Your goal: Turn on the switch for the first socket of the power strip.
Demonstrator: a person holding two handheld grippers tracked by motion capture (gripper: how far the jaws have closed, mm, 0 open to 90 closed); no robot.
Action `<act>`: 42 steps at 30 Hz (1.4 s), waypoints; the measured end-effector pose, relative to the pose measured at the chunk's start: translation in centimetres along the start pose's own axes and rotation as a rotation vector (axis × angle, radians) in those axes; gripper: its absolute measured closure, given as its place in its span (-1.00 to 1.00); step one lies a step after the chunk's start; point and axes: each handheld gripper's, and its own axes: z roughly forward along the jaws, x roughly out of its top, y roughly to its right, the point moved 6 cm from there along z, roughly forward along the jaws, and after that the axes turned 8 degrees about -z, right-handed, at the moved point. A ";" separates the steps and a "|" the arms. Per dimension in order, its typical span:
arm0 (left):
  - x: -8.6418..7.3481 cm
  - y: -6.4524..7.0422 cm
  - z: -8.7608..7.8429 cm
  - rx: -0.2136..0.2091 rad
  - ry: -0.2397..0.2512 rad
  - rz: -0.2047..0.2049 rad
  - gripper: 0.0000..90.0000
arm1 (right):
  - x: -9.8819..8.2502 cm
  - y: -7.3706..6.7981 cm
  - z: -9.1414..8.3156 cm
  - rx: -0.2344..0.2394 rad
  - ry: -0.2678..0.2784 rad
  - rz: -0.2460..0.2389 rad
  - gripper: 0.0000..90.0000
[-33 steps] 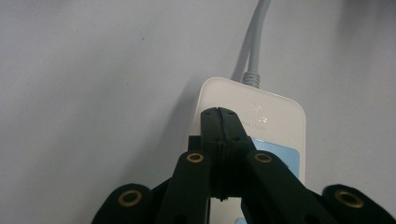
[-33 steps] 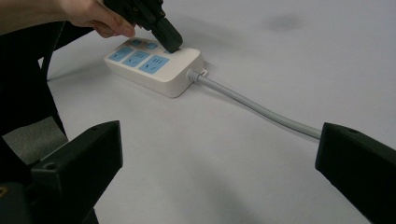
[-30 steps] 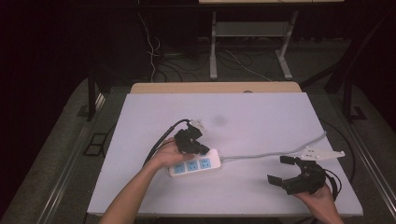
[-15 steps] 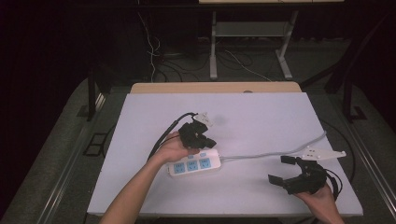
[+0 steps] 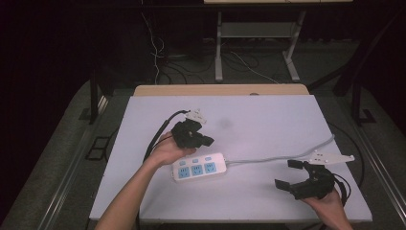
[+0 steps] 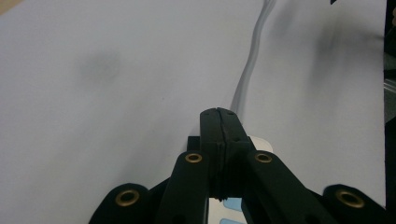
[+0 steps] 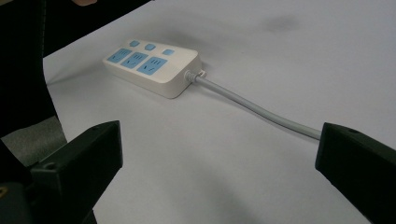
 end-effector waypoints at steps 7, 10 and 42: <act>-0.1 -0.1 -1.7 0.005 0.040 -0.022 0.76 | 0.0 0.0 0.0 0.001 0.001 0.000 -0.99; -0.3 -0.1 -2.3 0.009 0.045 -0.034 0.55 | 0.0 0.0 0.0 0.001 0.004 -0.001 -0.99; -6.3 -0.7 -6.9 0.116 0.158 -0.197 -1.00 | 0.2 -0.4 0.3 0.011 0.003 -0.004 -0.99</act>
